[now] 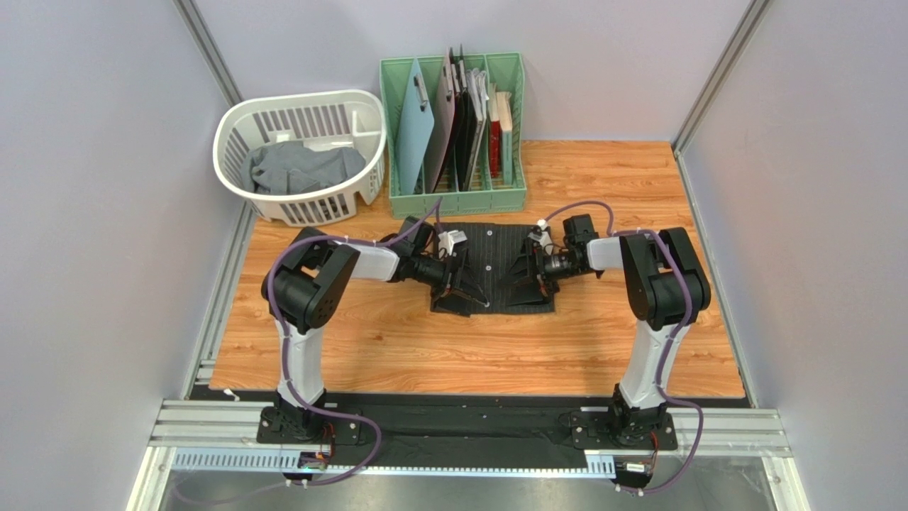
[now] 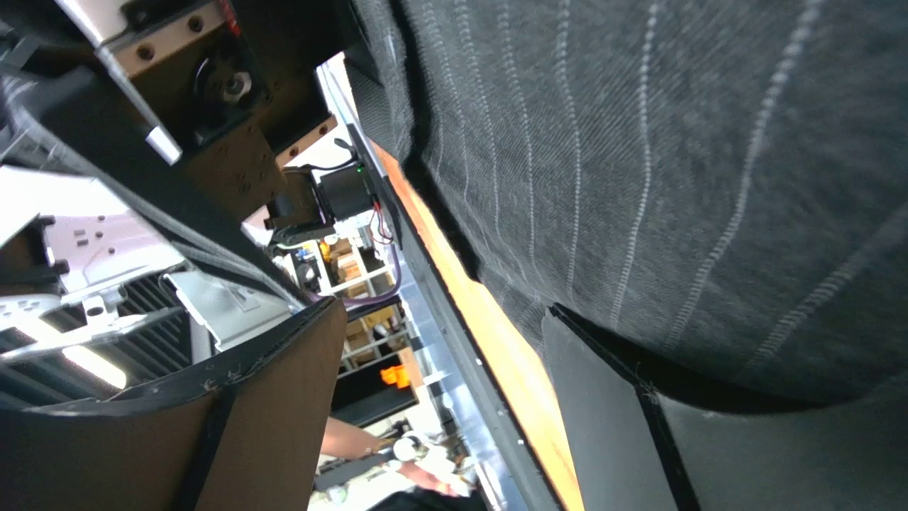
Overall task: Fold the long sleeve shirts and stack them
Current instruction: Fold the shirt
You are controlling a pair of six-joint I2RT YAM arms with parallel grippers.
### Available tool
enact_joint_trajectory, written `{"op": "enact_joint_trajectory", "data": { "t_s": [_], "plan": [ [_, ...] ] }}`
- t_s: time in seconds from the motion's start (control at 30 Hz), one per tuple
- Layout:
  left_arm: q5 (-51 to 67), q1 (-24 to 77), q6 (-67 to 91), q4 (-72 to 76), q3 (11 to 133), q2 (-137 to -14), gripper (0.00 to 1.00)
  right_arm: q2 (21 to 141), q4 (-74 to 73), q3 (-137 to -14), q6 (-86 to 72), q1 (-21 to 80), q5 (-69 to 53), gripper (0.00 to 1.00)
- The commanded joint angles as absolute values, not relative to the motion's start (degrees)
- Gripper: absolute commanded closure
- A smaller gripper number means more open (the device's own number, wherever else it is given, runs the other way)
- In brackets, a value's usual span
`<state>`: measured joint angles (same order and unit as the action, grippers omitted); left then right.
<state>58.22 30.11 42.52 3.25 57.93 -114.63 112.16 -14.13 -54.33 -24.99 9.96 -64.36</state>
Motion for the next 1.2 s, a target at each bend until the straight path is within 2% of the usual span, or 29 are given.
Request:
{"op": "enact_joint_trajectory", "data": {
  "t_s": [0.0, 0.2, 0.37, 0.53, 0.57, 0.67, 0.77, 0.93, 1.07, 1.17],
  "plan": [
    [48.6, 24.9, 38.4, 0.3, 54.1, -116.5, 0.06, 118.3, -18.7, -53.3, -16.0, 6.6, -57.6, 0.23],
    [48.7, 21.5, 35.5, -2.5, 46.2, -105.7, 0.08, 118.6, -35.0, -56.7, -4.1, 0.5, -54.8, 0.3],
    [53.5, 21.2, 23.8, -15.3, 50.9, -96.1, 0.1, 113.7, -51.5, -66.6, 6.5, -2.9, -50.5, 0.35],
    [44.6, 21.2, 8.7, -27.1, 57.1, -82.7, 0.07, 103.1, -47.1, -74.5, 2.2, 1.5, -40.2, 0.31],
    [39.3, 21.2, 6.8, -29.6, 58.0, -81.0, 0.06, 102.7, -46.5, -77.3, 1.2, 4.6, -37.3, 0.3],
    [27.1, 21.2, 1.9, -32.6, 62.7, -75.9, 0.04, 103.6, -45.9, -81.9, -1.5, 10.3, -22.7, 0.3],
    [15.1, 21.0, 0.9, -33.2, 67.1, -73.7, 0.01, 105.4, -44.5, -82.7, -4.8, 13.3, -11.7, 0.25],
    [4.2, 19.9, 1.1, -35.1, 72.9, -73.1, 0.01, 110.1, -43.3, -83.3, -9.3, 16.6, -3.3, 0.21],
    [7.8, 16.7, -2.9, -37.4, 78.0, -74.5, 0.01, 113.5, -43.2, -82.7, -7.8, 20.7, -4.7, 0.2],
    [12.9, 13.0, -0.3, -39.5, 77.8, -75.0, 0.01, 113.6, -43.2, -80.2, -0.5, 23.7, -7.1, 0.2]
  ]
}}
